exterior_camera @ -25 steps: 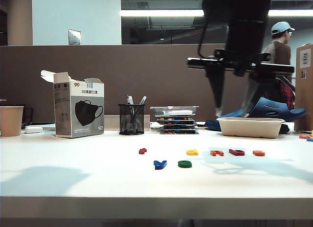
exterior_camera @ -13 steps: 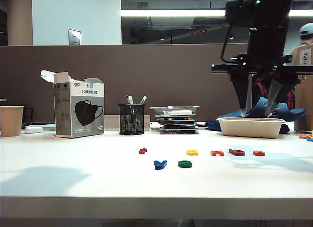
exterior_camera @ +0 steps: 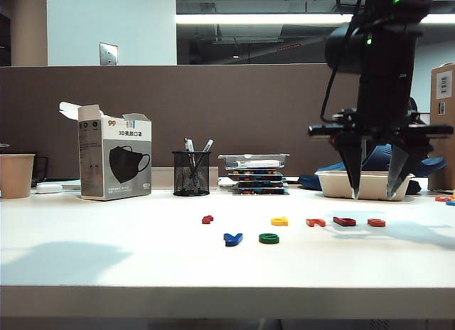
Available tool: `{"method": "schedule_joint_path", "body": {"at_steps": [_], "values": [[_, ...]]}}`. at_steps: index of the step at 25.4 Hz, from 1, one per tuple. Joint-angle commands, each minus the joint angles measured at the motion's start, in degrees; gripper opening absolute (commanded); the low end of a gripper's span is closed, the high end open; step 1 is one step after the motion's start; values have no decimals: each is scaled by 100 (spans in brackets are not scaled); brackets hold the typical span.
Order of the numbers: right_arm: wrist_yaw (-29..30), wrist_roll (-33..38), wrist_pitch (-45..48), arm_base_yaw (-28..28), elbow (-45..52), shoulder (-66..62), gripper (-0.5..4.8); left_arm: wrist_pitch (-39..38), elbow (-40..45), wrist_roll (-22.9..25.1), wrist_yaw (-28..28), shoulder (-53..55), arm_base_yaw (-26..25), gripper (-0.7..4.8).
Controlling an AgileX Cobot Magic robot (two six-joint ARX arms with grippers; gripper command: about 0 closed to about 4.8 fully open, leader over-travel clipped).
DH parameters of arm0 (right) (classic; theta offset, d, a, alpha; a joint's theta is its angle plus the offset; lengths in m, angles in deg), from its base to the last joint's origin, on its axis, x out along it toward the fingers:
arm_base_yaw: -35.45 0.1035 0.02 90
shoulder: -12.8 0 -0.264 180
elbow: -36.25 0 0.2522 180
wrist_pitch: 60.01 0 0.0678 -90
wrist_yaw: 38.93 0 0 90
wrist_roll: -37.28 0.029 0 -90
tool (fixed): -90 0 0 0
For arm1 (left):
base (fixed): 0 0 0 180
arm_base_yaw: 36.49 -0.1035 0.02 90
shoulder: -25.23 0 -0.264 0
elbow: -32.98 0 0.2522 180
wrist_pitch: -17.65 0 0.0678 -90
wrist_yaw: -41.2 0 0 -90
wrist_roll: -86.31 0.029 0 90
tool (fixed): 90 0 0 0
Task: Select the appropriate letters from the row of letter magnets placed on the table to arrange into the word "yes".
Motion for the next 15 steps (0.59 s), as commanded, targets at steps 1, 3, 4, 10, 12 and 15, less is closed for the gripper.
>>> {"method": "schedule_joint_path", "body": {"at_steps": [1, 3, 4, 10, 12, 15], "values": [[-22, -50, 127, -31, -26, -111, 228, -9, -17, 7, 17, -13, 0, -5], [-17, -166, 192, -66, -28, -205, 228, -15, -17, 7, 17, -13, 0, -5], [-26, -186, 208, -66, -28, -223, 228, -15, -17, 7, 17, -13, 0, -5], [9, -363, 256, -214, -28, -299, 224, -26, -17, 7, 17, -13, 0, -5], [63, -468, 243, -291, -28, -339, 220, -52, -17, 7, 17, -13, 0, -5], [157, -527, 229, -343, -26, -345, 220, -94, -17, 7, 15, -13, 0, -5]]}}
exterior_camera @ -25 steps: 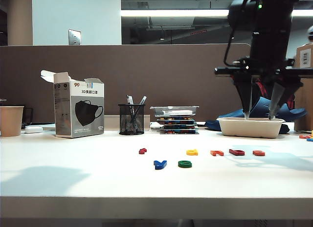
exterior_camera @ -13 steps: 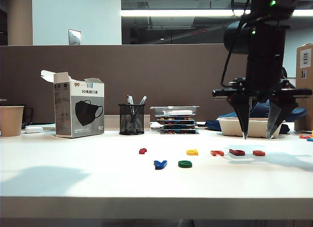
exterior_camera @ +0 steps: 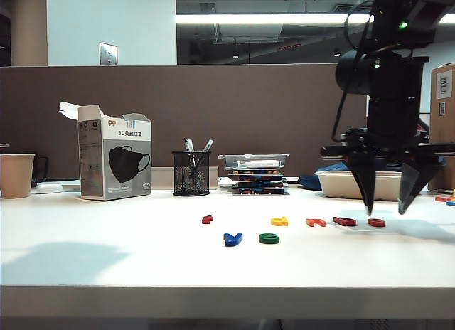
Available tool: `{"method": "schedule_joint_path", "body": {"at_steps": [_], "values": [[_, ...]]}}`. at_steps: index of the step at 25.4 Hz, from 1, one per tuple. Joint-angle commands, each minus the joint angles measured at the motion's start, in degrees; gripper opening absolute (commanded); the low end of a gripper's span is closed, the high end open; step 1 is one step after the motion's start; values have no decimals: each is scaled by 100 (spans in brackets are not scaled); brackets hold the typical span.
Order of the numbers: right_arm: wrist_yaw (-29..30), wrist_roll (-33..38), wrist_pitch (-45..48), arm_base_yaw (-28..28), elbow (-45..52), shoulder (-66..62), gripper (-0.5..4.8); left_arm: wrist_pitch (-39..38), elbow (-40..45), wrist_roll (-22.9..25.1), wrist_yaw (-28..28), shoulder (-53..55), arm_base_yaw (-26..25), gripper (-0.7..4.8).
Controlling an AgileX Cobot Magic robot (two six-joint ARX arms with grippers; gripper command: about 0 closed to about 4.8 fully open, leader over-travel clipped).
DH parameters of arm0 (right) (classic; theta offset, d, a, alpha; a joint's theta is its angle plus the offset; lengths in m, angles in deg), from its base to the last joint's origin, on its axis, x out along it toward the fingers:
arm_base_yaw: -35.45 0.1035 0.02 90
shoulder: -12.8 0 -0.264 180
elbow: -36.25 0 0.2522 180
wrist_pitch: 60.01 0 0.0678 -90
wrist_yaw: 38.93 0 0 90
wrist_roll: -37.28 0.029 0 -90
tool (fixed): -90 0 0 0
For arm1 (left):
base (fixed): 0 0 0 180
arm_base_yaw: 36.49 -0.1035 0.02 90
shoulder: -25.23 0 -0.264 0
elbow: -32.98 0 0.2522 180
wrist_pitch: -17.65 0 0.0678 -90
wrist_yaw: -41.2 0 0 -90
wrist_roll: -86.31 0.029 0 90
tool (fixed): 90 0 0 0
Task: Select the appropriate letters from the row of letter magnets placed on the table to arrange into the word "yes".
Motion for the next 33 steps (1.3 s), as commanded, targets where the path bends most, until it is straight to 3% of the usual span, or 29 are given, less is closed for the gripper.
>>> {"method": "schedule_joint_path", "body": {"at_steps": [1, 33], "values": [[162, -127, 44, -31, -26, 11, 220, -35, -17, 7, 17, -11, 0, -5], [476, -195, 79, -28, -24, -197, 197, -24, -17, 9, 39, -11, -2, -5]]}}
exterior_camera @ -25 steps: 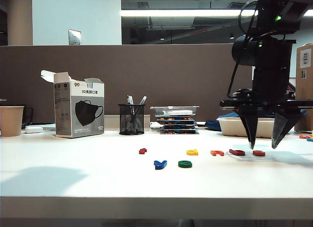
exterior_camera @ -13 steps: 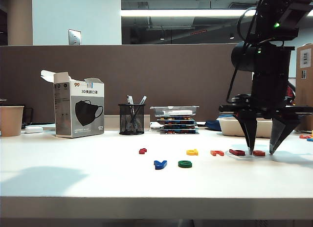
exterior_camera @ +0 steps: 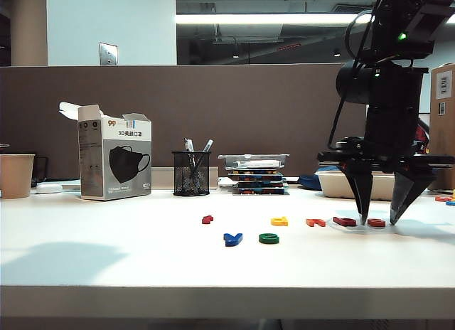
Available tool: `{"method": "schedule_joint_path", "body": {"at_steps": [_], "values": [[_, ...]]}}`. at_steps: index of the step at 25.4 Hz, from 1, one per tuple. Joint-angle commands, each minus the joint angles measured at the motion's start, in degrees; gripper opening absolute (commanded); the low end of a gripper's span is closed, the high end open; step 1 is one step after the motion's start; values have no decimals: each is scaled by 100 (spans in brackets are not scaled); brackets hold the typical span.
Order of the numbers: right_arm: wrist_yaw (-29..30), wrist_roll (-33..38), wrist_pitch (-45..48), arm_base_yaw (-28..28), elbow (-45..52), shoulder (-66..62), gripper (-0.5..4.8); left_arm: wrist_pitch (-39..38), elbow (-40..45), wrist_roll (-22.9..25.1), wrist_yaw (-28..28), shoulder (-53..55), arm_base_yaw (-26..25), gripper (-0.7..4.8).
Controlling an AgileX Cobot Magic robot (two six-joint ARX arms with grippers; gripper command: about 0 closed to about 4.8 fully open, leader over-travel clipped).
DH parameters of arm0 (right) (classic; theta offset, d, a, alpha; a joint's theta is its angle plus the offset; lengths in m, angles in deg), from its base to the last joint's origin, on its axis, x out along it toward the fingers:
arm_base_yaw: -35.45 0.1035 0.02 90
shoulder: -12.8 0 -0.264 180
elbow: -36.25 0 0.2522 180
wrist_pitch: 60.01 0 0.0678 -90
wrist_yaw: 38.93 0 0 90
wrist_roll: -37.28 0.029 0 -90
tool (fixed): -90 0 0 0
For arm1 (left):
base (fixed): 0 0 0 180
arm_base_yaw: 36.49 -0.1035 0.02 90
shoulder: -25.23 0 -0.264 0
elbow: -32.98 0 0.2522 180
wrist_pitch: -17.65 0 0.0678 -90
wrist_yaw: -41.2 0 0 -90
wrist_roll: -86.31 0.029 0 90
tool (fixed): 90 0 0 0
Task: Select the appropriate letters from the row of letter magnets placed on the table to arrange into the word "yes".
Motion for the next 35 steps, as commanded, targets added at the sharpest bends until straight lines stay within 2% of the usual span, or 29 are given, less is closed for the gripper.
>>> {"method": "schedule_joint_path", "body": {"at_steps": [1, 6, 9, 18, 22, 35], "values": [[55, 4, -20, 4, -7, -4, 198, 35, -17, 7, 37, -11, -2, -5], [55, 4, -136, 4, -7, -4, 197, 33, -17, 7, 37, -11, -2, -5], [57, 2, -144, 7, -7, -4, 144, 35, -17, 4, 37, -11, -2, -5], [37, 2, -138, 7, -7, -4, 142, 33, -17, 4, 37, -11, -2, -5], [37, 2, -136, 7, -7, -4, 107, 35, -17, 4, 37, -11, -2, -5], [35, 2, -109, 4, -7, -2, 104, 33, -17, 4, 35, -11, -2, -5]]}}
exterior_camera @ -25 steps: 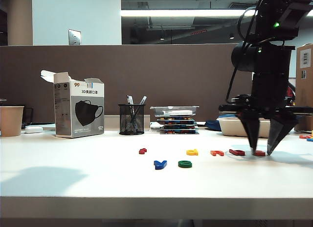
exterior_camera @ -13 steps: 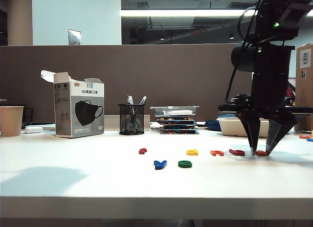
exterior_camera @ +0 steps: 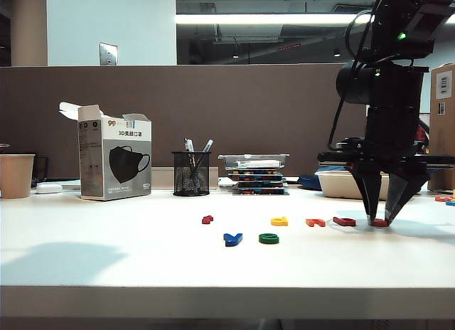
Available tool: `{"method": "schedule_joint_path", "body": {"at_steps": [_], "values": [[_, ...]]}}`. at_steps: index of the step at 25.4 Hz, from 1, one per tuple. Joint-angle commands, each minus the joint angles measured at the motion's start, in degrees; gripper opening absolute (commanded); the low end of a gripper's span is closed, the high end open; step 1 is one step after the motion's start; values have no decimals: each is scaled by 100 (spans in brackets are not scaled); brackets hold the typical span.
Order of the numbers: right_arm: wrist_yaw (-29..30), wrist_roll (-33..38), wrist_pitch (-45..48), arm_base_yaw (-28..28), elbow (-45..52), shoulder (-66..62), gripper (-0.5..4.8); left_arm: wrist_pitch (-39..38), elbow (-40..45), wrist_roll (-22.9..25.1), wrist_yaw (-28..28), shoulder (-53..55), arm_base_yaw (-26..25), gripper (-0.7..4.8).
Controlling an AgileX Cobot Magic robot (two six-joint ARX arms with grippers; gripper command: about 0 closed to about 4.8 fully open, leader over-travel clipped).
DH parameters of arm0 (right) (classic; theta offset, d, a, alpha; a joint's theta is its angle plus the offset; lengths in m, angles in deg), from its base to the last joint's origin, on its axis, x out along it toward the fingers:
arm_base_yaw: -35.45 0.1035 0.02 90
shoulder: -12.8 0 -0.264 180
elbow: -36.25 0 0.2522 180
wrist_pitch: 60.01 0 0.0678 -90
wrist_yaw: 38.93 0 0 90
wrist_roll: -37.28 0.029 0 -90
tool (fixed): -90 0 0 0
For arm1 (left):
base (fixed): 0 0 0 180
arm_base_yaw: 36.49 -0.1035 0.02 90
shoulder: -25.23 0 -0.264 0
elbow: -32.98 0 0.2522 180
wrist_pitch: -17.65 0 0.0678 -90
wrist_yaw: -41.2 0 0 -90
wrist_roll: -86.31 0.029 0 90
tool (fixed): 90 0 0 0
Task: Select the appropriate letters from the row of letter magnets placed on the table to arrange into the word "yes".
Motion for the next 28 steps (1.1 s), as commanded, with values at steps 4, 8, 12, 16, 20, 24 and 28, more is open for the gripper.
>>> {"method": "schedule_joint_path", "body": {"at_steps": [4, 8, 12, 16, 20, 24, 28], "values": [[11, 4, -9, 2, 2, 0, 104, 35, -17, 7, 35, -11, -2, -5], [11, 4, -7, 2, 0, 0, 104, 35, -17, 7, 35, -11, -2, -5], [13, 4, -55, 2, -55, 20, 104, 33, -17, 7, 35, -11, -2, -5], [15, 4, -83, 2, -267, 83, 104, 35, -17, 7, 35, -11, -2, -5], [15, 33, -236, 2, -275, 280, 104, 37, -17, 7, 35, -11, -2, -5], [22, 214, -518, 4, -275, 564, 104, 44, -17, 7, 37, -11, -2, -5], [278, 258, -778, 37, -275, 822, 104, 79, -17, 7, 37, -11, -2, -5]]}}
